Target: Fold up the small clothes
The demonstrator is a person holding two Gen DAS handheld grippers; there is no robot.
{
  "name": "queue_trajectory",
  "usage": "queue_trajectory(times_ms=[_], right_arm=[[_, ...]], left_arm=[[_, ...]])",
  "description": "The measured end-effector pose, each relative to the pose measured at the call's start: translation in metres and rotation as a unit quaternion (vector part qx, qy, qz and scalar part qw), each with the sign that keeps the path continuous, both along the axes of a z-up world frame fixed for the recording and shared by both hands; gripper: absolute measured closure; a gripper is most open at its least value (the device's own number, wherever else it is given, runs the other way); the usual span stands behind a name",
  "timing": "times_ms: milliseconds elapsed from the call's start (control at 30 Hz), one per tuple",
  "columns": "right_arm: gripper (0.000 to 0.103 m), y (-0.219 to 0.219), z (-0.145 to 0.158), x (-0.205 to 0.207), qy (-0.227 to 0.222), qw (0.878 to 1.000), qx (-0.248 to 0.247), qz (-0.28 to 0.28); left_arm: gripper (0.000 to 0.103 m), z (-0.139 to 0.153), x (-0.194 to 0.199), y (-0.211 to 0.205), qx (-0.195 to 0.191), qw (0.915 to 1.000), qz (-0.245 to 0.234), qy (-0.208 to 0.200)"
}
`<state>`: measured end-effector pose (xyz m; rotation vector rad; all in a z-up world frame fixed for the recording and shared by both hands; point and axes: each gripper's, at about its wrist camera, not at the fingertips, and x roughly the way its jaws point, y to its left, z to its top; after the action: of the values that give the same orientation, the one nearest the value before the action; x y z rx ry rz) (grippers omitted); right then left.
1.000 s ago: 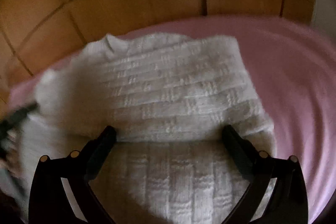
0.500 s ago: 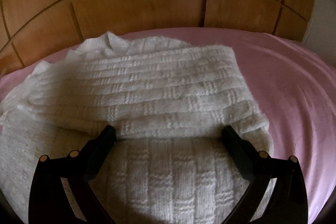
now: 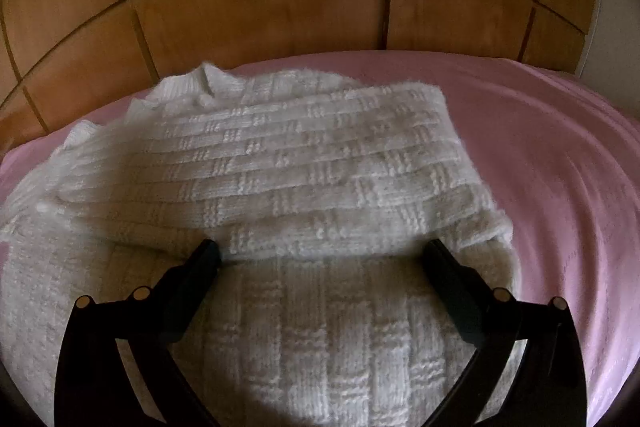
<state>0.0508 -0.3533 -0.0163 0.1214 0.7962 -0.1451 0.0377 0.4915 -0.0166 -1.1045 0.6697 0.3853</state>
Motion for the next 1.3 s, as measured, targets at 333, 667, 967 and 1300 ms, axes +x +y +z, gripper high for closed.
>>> queue_trajectory(times_ms=[333, 667, 967, 1300], right_arm=[[0.002, 0.0, 0.0, 0.0, 0.001, 1.0, -0.006, -0.001], [0.002, 0.001, 0.0, 0.002, 0.001, 1.0, -0.006, 0.001], [0.002, 0.0, 0.0, 0.001, -0.002, 1.0, 0.0, -0.001], [0.002, -0.002, 0.001, 0.0, -0.004, 1.0, 0.015, -0.002]], left_arm=[[0.097, 0.008, 0.052, -0.012, 0.051, 0.9984, -0.021, 0.015], [0.097, 0.07, 0.078, -0.17, 0.119, 0.9658, -0.215, -0.083], [0.097, 0.059, 0.093, -0.36, 0.16, 0.8914, -0.413, -0.097], [0.048, 0.03, 0.045, -0.403, 0.233, 0.8573, -0.453, -0.073]])
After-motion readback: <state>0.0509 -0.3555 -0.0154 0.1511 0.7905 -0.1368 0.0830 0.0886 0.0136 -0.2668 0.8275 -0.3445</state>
